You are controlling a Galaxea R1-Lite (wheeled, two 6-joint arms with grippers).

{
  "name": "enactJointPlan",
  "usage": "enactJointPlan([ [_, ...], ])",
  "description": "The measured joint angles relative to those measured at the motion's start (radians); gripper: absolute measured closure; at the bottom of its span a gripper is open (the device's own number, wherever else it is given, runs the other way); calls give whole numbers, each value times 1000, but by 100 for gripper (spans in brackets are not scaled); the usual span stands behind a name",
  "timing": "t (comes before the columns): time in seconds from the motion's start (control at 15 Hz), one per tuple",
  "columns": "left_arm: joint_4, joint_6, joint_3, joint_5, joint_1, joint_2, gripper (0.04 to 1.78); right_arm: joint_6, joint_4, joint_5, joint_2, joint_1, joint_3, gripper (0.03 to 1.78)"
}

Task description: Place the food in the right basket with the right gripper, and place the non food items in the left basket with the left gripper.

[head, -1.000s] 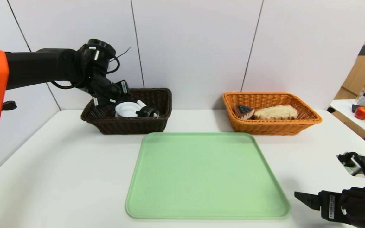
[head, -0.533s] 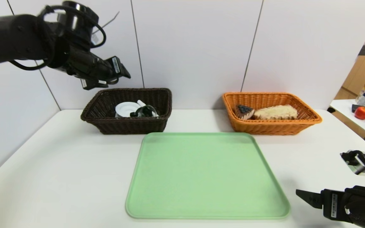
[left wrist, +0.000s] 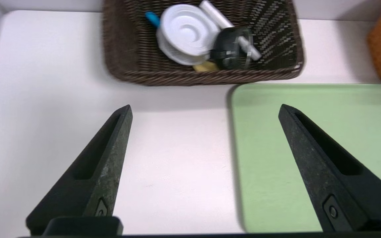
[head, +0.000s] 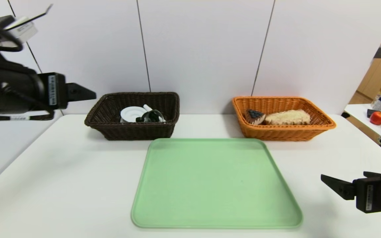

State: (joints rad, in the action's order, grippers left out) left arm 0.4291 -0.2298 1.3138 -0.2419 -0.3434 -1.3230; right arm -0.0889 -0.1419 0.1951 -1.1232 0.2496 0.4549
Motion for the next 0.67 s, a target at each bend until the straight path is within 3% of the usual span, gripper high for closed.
enactJointPlan([
  [0.13, -69, 44, -161, -68, 62, 150, 22, 16, 59, 4, 66, -2, 52, 10],
  [0.33, -143, 89, -365, -102, 189, 351, 19, 38, 132, 5, 174, -3, 117, 10],
  [0.67, -183, 109, -603, -108, 382, 654, 15, 42, 147, 8, 380, -100, 122, 10],
])
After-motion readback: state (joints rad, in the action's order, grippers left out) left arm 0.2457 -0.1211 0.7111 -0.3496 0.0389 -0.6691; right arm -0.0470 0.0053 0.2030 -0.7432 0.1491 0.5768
